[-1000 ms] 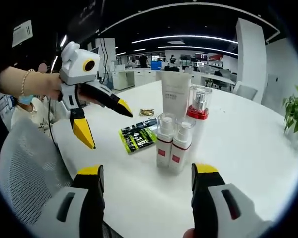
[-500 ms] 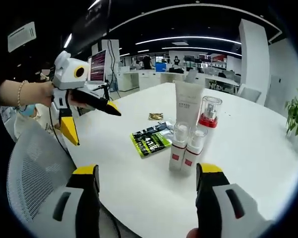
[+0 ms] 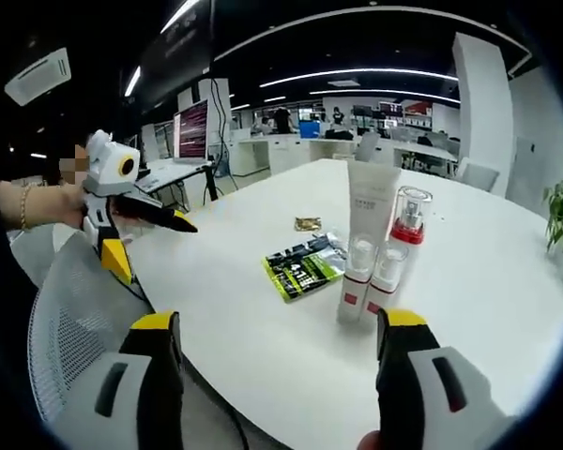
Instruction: Arrange the skincare products in the storage area until every visible bottle or jar stands upright without overlapping.
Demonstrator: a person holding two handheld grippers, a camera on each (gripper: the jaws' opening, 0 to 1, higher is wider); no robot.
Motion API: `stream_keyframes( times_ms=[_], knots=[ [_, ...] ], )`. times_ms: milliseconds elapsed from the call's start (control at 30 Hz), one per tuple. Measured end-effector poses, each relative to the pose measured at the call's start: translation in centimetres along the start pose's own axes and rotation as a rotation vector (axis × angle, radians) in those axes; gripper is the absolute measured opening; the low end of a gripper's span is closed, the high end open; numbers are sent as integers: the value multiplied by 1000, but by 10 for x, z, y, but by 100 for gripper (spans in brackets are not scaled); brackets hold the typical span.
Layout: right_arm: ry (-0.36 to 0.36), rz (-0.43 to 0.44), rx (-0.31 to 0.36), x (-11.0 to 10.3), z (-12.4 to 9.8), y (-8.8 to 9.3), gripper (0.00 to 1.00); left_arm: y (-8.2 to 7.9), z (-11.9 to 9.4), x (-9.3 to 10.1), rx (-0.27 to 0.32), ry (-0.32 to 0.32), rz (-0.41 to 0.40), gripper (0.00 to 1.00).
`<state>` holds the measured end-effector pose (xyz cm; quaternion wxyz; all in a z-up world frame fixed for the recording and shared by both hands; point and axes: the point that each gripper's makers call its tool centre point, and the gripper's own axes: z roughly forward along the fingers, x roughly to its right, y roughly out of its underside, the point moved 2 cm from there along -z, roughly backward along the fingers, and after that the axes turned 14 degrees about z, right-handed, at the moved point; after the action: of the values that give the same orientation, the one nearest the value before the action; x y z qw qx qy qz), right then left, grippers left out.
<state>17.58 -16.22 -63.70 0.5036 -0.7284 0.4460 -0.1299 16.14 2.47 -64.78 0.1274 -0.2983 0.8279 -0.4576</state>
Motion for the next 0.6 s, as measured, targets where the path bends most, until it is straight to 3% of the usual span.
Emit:
stream_keyframes(
  times_ms=[300,600],
  knots=[
    [-14,-6,-7,-3,1,2,85,20,-19,-4,-23,-86,-56,99],
    [-38,-45,-30,-11,1,7,84,18,-19,-7,-23,-154,-75,99]
  ],
)
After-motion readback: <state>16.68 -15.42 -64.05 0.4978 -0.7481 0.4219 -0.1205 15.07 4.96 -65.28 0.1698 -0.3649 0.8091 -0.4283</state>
